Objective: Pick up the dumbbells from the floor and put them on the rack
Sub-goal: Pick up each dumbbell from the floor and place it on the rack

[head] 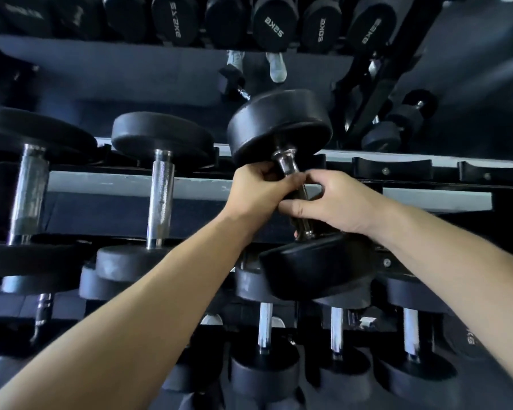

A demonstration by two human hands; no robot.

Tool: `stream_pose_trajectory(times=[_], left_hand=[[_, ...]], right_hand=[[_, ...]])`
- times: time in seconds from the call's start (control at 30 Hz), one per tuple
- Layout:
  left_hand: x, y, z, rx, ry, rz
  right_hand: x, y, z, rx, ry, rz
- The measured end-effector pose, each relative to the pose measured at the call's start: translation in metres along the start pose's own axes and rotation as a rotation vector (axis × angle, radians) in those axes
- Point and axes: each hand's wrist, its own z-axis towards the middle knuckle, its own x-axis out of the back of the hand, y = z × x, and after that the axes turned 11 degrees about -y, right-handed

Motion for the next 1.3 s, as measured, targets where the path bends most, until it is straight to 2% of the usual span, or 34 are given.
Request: stream_pose_trajectory(times=[0.23, 0.43, 0.63, 0.8, 1.07, 1.3], left_hand=[[-0.001, -0.006, 0.008, 0.013, -0.033, -0.062], [-0.006, -0.011, 0.017, 0.055, -0.046, -0.123], [-0.009, -0.014, 0.019, 0.030, -0.063, -0.129], [-0.007, -0.017, 0.018, 0.004, -0.089, -0.066], [-0.002, -0.018, 0.015, -0.032, -0.122, 0.126], [0.004, -0.009, -0.008, -0.043, -0.034, 0.205]], right_hand=[[0.010, 0.003, 0.002, -0.060, -0.073, -0.035], [0.020, 0.011, 0.007, -0.084, -0.072, -0.127], [0.026, 0.010, 0.004, -0.105, -0.107, -0.110], [0.030, 0.008, 0.001, -0.125, -0.156, -0.194], [0.039, -0.001, -0.007, -0.124, -0.143, -0.249], [0.038, -0.010, -0.022, -0.050, -0.001, -0.258]])
